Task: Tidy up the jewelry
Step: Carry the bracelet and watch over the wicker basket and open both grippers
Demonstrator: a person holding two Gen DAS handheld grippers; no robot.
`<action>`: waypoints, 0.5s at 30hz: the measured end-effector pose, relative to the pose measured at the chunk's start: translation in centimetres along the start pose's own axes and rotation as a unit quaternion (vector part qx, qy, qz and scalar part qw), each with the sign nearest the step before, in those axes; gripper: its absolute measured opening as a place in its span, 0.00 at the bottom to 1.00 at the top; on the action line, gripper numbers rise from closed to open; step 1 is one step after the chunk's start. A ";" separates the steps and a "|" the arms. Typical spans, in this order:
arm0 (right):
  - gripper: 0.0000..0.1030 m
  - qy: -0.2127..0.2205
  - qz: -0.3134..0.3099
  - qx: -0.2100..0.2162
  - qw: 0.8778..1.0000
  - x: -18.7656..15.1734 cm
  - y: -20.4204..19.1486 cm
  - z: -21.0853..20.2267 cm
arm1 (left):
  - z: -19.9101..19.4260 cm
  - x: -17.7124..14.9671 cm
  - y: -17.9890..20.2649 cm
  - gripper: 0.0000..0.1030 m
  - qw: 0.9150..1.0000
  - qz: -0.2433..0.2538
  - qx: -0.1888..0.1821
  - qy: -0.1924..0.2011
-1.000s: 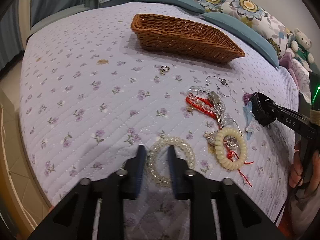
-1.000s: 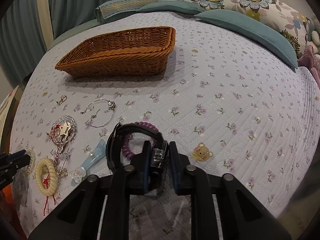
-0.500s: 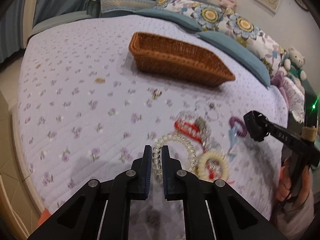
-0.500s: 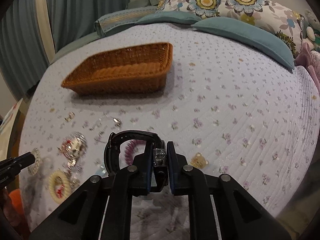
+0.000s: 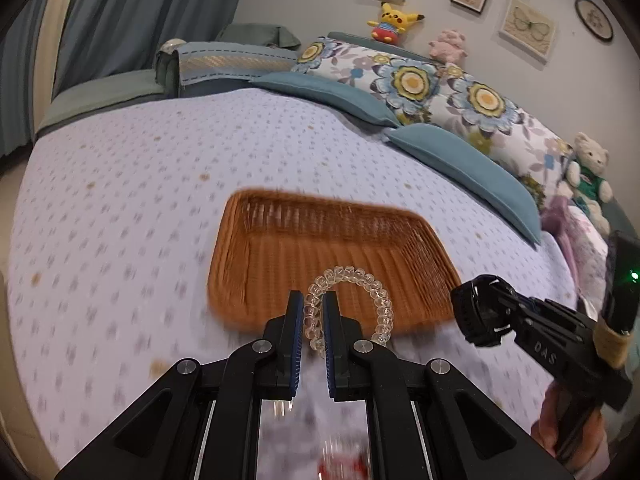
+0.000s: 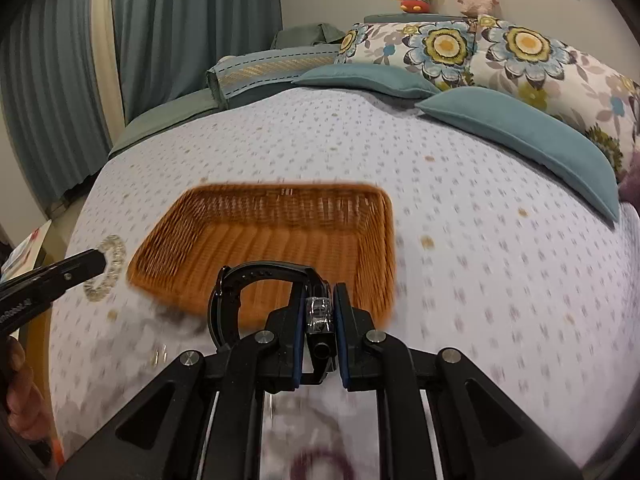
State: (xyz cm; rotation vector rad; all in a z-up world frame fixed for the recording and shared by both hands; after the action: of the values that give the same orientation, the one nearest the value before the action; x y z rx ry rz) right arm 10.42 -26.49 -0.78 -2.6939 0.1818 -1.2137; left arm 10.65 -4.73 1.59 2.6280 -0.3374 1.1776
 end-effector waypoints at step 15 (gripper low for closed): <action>0.15 -0.105 0.005 -0.023 0.994 1.2 -0.6 12.1 | 13.7 2.2 -0.2 0.09 0.995 0.007 0.001 -0.098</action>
State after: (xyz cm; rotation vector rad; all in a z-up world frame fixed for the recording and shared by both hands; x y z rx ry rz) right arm 20.35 -24.77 -7.63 -2.8319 0.1958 -0.9250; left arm 21.73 -9.01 -5.61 2.7524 -0.3904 0.9254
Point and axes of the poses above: each gripper's, at about its wrist camera, not at the fingertips, and z roughly the way its jaws point, y to its right, x to its top, the point moved 3 cm from there along z, roughly the way its jaws point, and after that the axes turned 10 degrees about z, right-handed, at the moved point
